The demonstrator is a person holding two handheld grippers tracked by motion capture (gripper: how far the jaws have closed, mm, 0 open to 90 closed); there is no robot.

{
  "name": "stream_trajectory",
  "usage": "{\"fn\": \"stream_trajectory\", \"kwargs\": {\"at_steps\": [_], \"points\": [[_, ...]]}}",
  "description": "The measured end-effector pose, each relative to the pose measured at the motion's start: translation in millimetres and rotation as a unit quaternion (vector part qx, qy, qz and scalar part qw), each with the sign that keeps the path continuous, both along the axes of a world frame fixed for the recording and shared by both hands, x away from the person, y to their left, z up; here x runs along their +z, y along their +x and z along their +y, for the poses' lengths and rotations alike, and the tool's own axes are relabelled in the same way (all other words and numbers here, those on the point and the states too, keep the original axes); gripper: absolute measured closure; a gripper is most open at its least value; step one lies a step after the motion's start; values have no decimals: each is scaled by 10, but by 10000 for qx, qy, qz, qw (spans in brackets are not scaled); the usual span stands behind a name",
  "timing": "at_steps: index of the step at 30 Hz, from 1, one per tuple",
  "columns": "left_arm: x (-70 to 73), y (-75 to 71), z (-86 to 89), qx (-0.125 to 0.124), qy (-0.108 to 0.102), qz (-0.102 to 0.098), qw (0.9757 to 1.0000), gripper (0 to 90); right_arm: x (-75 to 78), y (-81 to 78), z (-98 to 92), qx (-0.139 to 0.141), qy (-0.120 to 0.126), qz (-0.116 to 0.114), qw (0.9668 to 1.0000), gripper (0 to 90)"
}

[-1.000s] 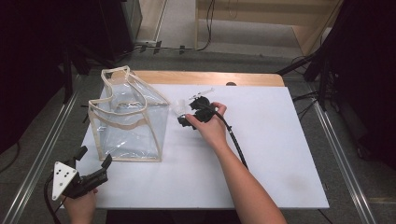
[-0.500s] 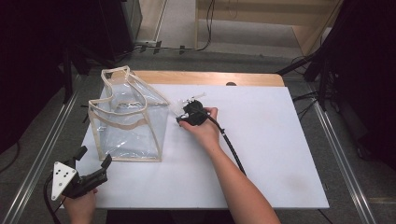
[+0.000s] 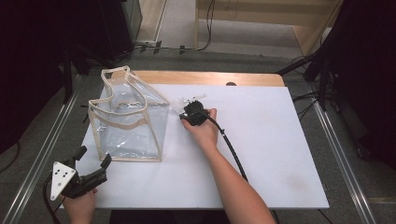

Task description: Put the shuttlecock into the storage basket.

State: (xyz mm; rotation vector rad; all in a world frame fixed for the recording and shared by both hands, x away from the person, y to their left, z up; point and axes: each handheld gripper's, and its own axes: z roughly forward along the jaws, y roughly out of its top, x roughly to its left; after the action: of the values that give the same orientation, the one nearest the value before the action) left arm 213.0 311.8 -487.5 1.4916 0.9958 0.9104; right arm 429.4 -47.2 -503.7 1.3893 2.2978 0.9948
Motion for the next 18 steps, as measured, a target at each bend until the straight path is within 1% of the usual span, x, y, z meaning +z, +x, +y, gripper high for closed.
{"fn": "stream_trajectory", "kwargs": {"at_steps": [4,5,7,9,12,16,18], "points": [[0,-1,1,-6,8,-14,10000,137,44,-11,-25,21,53,-36,10000,625],[0,0,2,3,-7,-13,10000,137,65,-21,-34,20,63,-64,10000,625],[2,5,7,2,-23,-3,10000,137,120,-52,-63,103,121,-182,9997,625],[1,4,8,6,-50,-8,10000,137,136,-65,-69,102,115,-206,9997,625],[0,2,2,9,-15,-5,10000,137,182,-89,-95,116,139,-264,9995,625],[1,9,-4,5,-23,-10,10000,137,246,-118,-131,154,157,-363,9991,625],[2,10,-6,2,10,-3,10000,137,270,-136,-143,127,193,-375,9990,625]]}}
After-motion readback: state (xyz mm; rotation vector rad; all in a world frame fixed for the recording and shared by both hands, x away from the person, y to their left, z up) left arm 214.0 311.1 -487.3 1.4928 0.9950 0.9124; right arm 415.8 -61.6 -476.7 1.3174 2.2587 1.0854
